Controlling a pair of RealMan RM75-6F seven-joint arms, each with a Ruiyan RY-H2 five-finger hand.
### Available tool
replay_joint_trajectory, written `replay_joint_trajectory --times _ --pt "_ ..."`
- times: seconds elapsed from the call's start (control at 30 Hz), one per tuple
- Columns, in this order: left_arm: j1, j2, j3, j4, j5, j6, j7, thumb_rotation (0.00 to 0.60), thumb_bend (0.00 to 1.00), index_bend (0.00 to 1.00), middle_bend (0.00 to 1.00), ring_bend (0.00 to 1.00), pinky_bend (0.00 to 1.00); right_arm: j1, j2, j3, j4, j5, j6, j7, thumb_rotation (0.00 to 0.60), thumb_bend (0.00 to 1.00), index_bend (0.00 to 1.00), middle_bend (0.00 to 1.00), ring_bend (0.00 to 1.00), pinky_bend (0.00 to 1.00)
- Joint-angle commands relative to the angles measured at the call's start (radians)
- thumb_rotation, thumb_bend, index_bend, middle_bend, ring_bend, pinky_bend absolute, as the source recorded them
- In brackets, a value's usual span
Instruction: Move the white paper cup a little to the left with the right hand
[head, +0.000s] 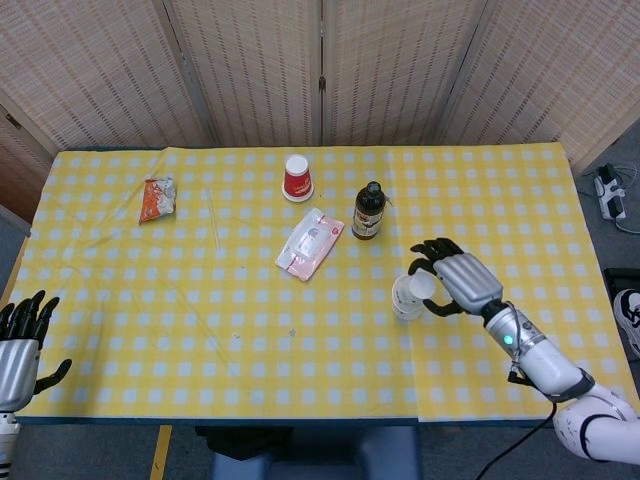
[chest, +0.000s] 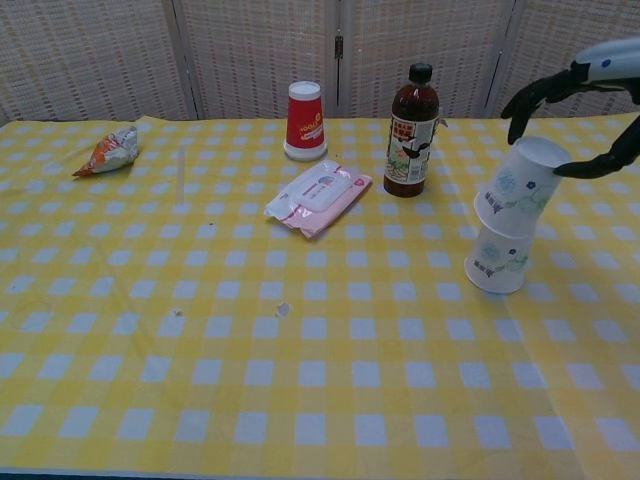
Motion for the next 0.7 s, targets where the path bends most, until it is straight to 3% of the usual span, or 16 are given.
replay_joint_trajectory --times 0.03,0.27,0.7 --pt "0.001 0.001 0.002 -0.002 0.002 0.0 -0.002 0.6 0.28 0.06 0.04 0.0 0.0 -0.009 0.023 0.008 -0.035 -0.035 0.022 0.013 0.6 0.4 0.39 0.15 0.07 0.0" --pt "0.003 0.001 0.003 0.0 0.002 0.001 -0.003 0.6 0.28 0.06 0.04 0.0 0.0 0.012 0.02 0.019 -0.053 -0.05 0.001 0.022 0.6 0.4 0.39 0.15 0.07 0.0" --pt "0.009 -0.008 0.009 0.018 -0.001 -0.001 -0.02 0.6 0.28 0.06 0.04 0.0 0.0 0.126 -0.178 0.012 0.099 0.112 -0.108 -0.087 0.6 0.4 0.39 0.15 0.07 0.0"
